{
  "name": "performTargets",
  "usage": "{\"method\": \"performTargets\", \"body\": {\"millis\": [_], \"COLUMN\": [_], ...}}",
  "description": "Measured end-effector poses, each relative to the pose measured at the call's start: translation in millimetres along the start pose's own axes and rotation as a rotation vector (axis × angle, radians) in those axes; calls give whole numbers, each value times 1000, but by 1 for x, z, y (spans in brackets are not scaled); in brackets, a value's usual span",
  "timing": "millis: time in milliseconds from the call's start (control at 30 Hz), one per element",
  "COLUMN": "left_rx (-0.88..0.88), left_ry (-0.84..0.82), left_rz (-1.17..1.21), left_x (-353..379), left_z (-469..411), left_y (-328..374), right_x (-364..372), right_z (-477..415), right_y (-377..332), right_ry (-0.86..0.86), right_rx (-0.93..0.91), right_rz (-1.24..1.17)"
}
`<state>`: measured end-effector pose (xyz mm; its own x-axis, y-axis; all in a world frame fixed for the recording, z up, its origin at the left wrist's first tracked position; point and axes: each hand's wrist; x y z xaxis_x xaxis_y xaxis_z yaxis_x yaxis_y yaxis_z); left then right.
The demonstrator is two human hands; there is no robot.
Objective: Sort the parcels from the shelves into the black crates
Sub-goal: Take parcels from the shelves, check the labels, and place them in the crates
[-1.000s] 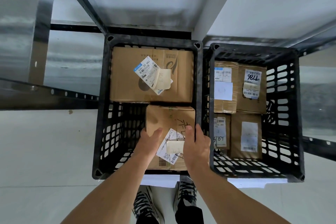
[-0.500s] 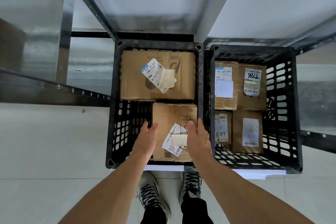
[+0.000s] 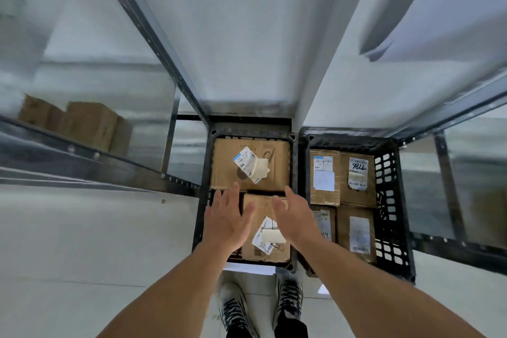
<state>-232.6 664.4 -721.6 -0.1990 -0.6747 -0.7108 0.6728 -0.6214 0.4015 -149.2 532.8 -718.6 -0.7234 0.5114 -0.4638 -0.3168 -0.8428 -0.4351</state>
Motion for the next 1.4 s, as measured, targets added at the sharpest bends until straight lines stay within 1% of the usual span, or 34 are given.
{"method": "performTargets", "body": {"millis": [67, 200, 333, 500, 733, 900, 1033, 1100, 1167, 1267, 1400], "left_rx": [-16, -25, 18, 125, 240, 348, 496, 578, 661, 785, 955], "left_ry": [28, 102, 244, 448, 629, 753, 821, 839, 835, 781, 730], "left_rz": [-81, -205, -333, -404, -429, -411, -381, -372, -369, -371, -357], "left_x": [-24, -84, -134, -190, -255, -281, -282, -276, -266, -241, -202], "left_z": [13, 50, 88, 136, 196, 249, 300, 325, 350, 384, 426], "left_y": [14, 45, 69, 106, 149, 179, 196, 205, 216, 242, 304], "right_x": [-18, -63, -96, -136, -187, -216, -231, -233, -234, -239, -279], "right_z": [17, 66, 108, 166, 247, 316, 379, 410, 436, 469, 517], "right_y": [-15, -50, -79, -113, -142, -142, -118, -98, -72, -24, 48], "right_ry": [28, 118, 183, 353, 584, 777, 923, 970, 1007, 1051, 1116], "right_rx": [-52, -236, -378, -565, -720, -704, -650, -614, -575, -496, -344], "right_rz": [104, 348, 509, 634, 670, 627, 586, 566, 557, 530, 487]}}
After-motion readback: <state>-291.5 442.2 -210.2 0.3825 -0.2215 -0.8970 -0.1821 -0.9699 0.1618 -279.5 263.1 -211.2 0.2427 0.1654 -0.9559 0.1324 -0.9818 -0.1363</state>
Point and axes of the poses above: each hand's wrist, its own z-axis away from the middle knuckle, its own x-axis out of the palm, y = z × x, and after that the axes turned 4 degrees about x, right-handed
